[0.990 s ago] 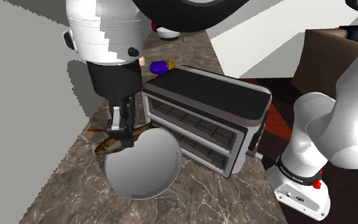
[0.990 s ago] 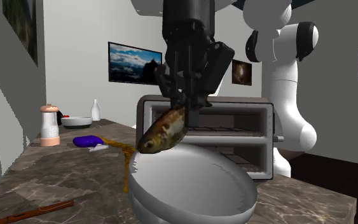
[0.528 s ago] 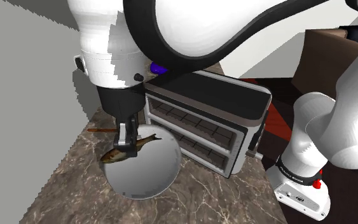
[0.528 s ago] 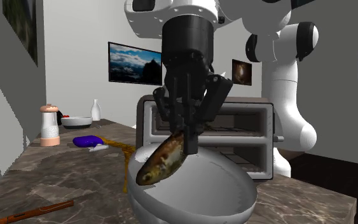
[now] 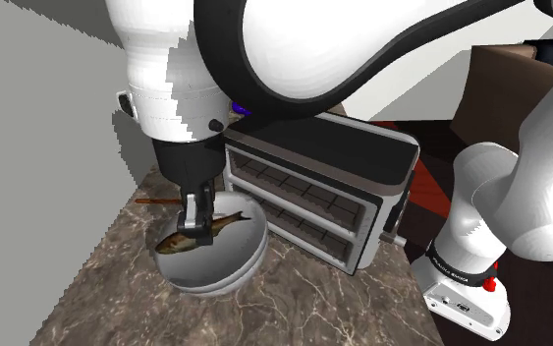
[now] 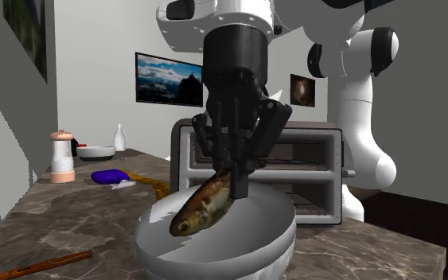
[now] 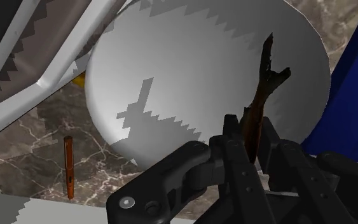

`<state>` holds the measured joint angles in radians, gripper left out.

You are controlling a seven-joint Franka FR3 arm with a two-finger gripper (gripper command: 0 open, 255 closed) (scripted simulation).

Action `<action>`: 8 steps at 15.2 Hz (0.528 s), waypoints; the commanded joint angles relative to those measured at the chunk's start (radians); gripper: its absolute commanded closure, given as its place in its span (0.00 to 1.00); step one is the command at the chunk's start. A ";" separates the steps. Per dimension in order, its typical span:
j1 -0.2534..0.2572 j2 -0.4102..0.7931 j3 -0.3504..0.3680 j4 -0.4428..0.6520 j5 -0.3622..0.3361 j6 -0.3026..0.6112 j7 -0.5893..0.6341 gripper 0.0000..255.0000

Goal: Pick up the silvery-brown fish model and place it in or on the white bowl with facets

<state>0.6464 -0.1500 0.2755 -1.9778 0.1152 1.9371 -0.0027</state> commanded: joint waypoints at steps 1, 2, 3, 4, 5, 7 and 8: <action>0.000 0.000 0.000 0.000 0.000 0.000 0.000 0.00; 0.000 0.000 0.000 0.000 0.000 0.000 0.000 0.00; 0.000 0.000 0.000 0.000 0.000 0.000 0.000 0.00; 0.000 0.000 0.000 0.000 0.000 0.000 0.000 0.00; 0.000 0.000 0.000 0.000 0.000 0.000 0.000 0.00; -0.001 -0.006 -0.003 0.027 0.000 -0.033 -0.001 0.00; -0.003 -0.010 -0.005 0.055 0.000 -0.066 -0.001 0.00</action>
<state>0.6450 -0.1547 0.2730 -1.9416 0.1149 1.8969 -0.0020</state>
